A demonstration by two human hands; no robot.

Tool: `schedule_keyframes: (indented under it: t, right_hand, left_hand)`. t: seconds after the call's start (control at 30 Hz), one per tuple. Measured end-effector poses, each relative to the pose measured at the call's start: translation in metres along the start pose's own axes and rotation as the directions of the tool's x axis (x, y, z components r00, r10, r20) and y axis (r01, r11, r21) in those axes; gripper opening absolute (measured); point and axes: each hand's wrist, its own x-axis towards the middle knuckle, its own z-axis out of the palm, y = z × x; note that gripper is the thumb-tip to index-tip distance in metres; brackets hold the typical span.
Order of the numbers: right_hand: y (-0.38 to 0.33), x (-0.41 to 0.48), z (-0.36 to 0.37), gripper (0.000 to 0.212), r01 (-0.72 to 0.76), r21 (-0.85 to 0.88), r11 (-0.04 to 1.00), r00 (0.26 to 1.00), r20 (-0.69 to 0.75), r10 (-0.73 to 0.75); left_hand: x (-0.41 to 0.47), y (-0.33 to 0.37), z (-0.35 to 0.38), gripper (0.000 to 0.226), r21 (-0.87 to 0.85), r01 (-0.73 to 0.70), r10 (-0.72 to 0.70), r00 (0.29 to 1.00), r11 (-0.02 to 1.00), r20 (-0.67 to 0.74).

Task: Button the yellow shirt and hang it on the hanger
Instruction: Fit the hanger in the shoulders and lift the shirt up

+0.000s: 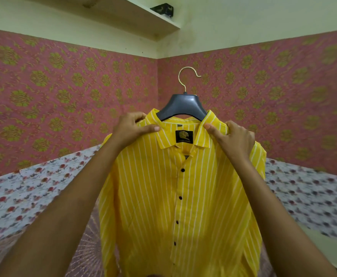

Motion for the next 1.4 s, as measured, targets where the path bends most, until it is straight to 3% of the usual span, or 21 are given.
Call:
schedule_keyframes:
  t: [0.13,0.23,0.33,0.5,0.77,0.87,1.0,1.23,1.4]
  right_hand:
    - [0.041,-0.004,-0.035,0.072,-0.047,-0.07,0.996,0.995,-0.096,0.04]
    - [0.074,-0.007,-0.062,0.088,-0.098,-0.131,0.987,0.988,-0.13,0.081]
    - [0.109,-0.01,-0.099,0.081,-0.144,-0.17,0.975,0.98,-0.158,0.118]
    - [0.182,-0.017,-0.185,0.077,-0.226,-0.204,0.952,0.973,-0.099,0.21]
    - [0.313,-0.05,-0.363,0.071,-0.295,-0.294,0.909,0.955,-0.061,0.29]
    - [0.351,-0.061,-0.424,0.062,-0.364,-0.384,0.848,0.931,-0.114,0.348]
    - [0.403,-0.073,-0.507,0.062,-0.452,-0.477,0.754,0.892,-0.229,0.39]
    - [0.49,-0.076,-0.603,0.068,-0.541,-0.589,0.6,0.836,-0.454,0.308]
    - [0.559,-0.055,-0.642,0.069,-0.567,-0.614,0.549,0.812,-0.529,0.247]
  left_hand:
    - [0.008,0.031,0.04,0.059,-0.045,-0.032,0.038,0.99,0.998,0.135]
    - [0.017,0.049,0.076,0.056,-0.005,-0.06,0.06,0.989,0.998,0.137]
    - [0.021,0.08,0.118,0.057,-0.005,-0.086,0.086,0.992,0.996,0.094]
    - [0.011,0.167,0.197,0.062,0.067,-0.134,0.131,0.99,0.989,0.05]
    - [-0.021,0.321,0.35,0.063,-0.079,-0.179,0.191,0.964,0.981,0.183]
    - [-0.035,0.377,0.403,0.053,-0.134,-0.2,0.224,0.953,0.971,0.203]
    - [-0.051,0.458,0.47,0.06,-0.275,-0.228,0.303,0.913,0.934,0.272]
    - [-0.05,0.575,0.581,0.068,-0.4,-0.323,0.444,0.857,0.858,0.26]
    - [-0.03,0.638,0.649,0.059,-0.403,-0.356,0.471,0.85,0.843,0.235]
